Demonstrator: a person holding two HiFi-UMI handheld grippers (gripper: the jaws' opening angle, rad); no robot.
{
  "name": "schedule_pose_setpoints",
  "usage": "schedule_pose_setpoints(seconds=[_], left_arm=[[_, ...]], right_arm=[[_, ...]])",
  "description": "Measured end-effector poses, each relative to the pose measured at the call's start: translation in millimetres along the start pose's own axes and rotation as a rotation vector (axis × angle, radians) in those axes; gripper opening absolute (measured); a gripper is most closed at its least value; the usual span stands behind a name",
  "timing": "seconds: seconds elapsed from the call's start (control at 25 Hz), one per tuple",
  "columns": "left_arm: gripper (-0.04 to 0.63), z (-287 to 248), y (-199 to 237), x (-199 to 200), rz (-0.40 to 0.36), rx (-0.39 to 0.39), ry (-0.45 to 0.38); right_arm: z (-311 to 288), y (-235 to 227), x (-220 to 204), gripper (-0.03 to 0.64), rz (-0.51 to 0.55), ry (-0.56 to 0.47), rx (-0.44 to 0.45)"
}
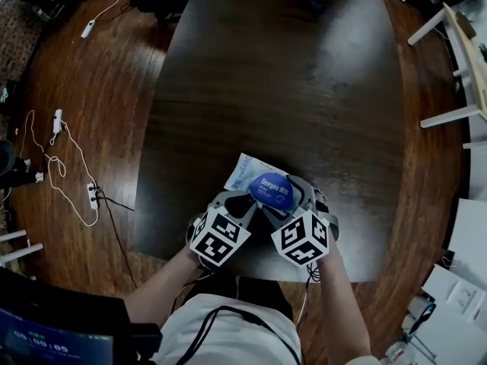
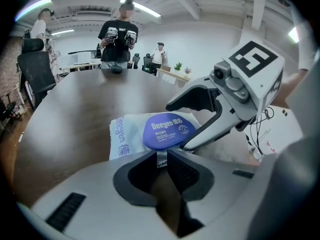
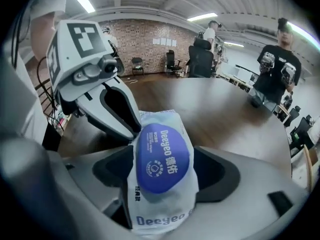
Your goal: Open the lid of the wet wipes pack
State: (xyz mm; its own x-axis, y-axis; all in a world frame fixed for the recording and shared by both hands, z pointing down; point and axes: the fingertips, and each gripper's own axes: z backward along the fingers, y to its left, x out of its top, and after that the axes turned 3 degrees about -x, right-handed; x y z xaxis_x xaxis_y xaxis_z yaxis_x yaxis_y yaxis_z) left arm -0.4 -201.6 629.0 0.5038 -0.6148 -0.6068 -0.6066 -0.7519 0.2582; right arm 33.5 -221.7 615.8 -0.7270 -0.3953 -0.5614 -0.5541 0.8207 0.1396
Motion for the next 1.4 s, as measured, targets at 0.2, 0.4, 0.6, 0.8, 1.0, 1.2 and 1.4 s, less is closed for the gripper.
schedule_pose_setpoints(seconds=[0.2,0.4,0.6,0.8,1.0,1.2,1.4], left_arm=[[0.061,0.9,2.0,-0.5,0.058,-0.014,-0.04],[0.061,2.9,0.0,-1.3,0.118,-0.041,-0.046],[0.061,3.7,-1.4,-5.0,0.127,-0.041,-0.045],[0.06,0.1,6.4,-5.2,0.093,-0.001,-0.053],[0.058,-2.1,7.5,-6.6,0.074,0.005,-0.046],[0.058,-0.9,9.6,-6.8,0.083,0.006,-0.051],[0.059,2.4,5.3,-4.7,0.119,-0.024,-0.051]], right_arm=[[-6.6,4.3,-1.1,0.359,0.076,0.043,0.015],[-14.3,10.0,-1.5,0.359,0.148,0.115,0.053],[-18.9,12.5,-4.6,0.357,0.088,0.113,0.117],[-17.5,8.3,-0.5,0.356,-0.062,0.045,0.233],[-11.5,2.9,3.9,0.354,-0.237,-0.004,0.379],[5.1,-16.5,17.9,0.356,-0.269,-0.088,0.31],[27.4,-61.2,28.5,0.356,-0.343,-0.198,0.156]])
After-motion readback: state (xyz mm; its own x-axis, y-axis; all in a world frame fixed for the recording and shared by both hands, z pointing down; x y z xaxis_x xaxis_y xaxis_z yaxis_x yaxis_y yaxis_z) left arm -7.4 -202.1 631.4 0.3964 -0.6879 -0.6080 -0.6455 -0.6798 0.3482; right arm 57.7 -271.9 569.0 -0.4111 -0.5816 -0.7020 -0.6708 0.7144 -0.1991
